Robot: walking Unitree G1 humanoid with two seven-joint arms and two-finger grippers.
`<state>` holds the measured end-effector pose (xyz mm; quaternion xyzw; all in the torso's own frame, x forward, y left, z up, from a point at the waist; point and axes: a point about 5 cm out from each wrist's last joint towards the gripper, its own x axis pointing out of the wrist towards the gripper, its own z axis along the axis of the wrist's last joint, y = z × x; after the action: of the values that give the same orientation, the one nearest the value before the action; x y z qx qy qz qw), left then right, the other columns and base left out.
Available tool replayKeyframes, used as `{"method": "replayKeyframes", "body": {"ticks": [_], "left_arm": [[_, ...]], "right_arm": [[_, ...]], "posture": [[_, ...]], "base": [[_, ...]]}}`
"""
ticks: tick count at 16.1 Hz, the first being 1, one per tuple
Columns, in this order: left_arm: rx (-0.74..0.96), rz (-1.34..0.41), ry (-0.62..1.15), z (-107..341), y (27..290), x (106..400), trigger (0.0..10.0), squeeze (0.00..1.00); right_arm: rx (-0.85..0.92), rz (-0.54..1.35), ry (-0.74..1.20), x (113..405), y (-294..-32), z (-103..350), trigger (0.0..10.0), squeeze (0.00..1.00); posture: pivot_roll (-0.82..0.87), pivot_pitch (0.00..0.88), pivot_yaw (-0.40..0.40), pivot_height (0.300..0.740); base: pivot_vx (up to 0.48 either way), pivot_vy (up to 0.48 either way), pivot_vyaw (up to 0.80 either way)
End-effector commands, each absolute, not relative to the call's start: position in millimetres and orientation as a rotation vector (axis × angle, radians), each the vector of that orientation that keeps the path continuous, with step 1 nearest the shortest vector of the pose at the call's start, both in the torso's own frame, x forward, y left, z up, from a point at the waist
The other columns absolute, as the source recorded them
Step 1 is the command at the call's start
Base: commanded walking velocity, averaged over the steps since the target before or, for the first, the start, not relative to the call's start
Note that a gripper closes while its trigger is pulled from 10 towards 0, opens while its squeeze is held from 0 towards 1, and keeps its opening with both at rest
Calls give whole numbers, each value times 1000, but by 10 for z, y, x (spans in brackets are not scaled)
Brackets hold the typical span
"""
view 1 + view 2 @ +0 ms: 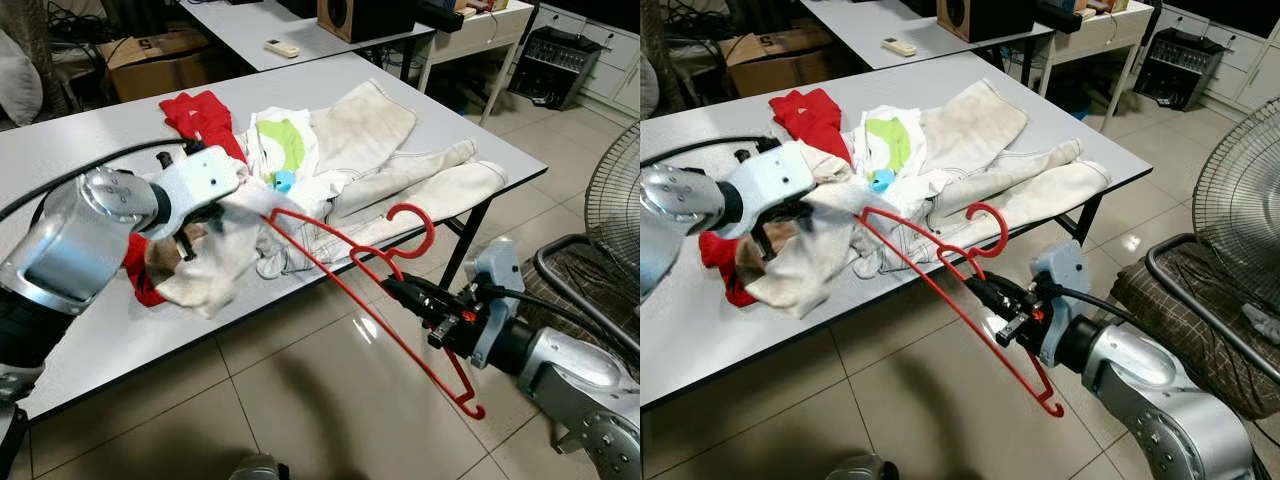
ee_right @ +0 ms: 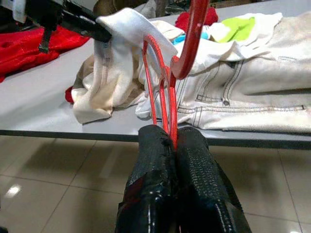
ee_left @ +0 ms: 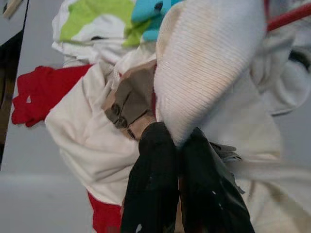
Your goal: Hang hanger
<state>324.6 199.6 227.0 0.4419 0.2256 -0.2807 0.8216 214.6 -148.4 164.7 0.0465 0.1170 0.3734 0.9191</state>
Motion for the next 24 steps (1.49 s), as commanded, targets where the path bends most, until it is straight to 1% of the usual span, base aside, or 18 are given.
{"method": "replayKeyframes", "body": {"ticks": [1,2,6,7,11,12,13,14,15,16,17,19,20,21,23,24], "left_arm": [[962,-576,455,2354,2011,3272,0,0],[963,-582,451,2360,2003,3271,0,0],[803,-720,388,2439,1751,3221,0,0],[802,-724,384,2445,1741,3221,0,0],[765,-783,373,2485,1696,3151,0,0],[743,-813,363,2494,1649,3133,0,0],[761,-819,361,2475,1626,3135,0,0],[775,-813,364,2463,1629,3141,0,0],[829,-789,373,2404,1650,3160,0,0],[864,-757,384,2340,1684,3174,1922,0],[867,-722,391,2281,1715,3185,10000,0],[790,-703,404,2220,1732,3185,10000,0],[736,-704,406,2191,1731,3170,10000,1000],[620,-726,413,2145,1688,3102,10000,1000],[486,-711,432,2099,1645,3024,10000,1000],[419,-693,455,2054,1638,2980,10000,298]], "right_arm": [[95,760,218,2131,-1490,1711,10000,0],[98,760,217,2131,-1490,1715,10000,0],[118,778,251,2154,-1447,1643,10000,0],[123,785,258,2154,-1429,1626,10000,0],[142,756,273,2260,-1361,1530,10000,0],[175,757,259,2349,-1284,1487,10000,0],[198,778,250,2406,-1202,1448,10000,0],[201,783,251,2415,-1186,1438,10000,0],[200,785,236,2468,-1141,1426,10000,0],[214,778,212,2508,-1122,1451,10000,0],[238,768,196,2528,-1124,1476,10000,0],[260,760,184,2539,-1130,1488,10000,0],[268,755,178,2541,-1137,1486,10000,0],[281,747,171,2539,-1150,1477,10000,0],[312,740,160,2533,-1150,1484,10000,0],[322,739,155,2532,-1150,1493,10000,0]], "posture": [[65,18,38,740],[65,18,38,740],[68,16,37,740],[80,16,30,740],[83,5,41,740],[89,0,43,740],[91,0,42,740],[91,0,42,740],[98,0,41,740],[99,0,41,740],[100,0,42,740],[98,0,44,740],[98,0,44,740],[96,2,44,740],[93,7,48,740],[93,10,47,740]], "base": [[0,0,0],[0,0,0],[0,0,0],[0,0,0],[0,0,0],[0,0,0],[0,0,0],[0,0,0],[0,0,0],[0,0,0],[0,0,0],[0,0,0],[0,0,0],[0,0,0],[0,0,0],[0,0,0]]}}
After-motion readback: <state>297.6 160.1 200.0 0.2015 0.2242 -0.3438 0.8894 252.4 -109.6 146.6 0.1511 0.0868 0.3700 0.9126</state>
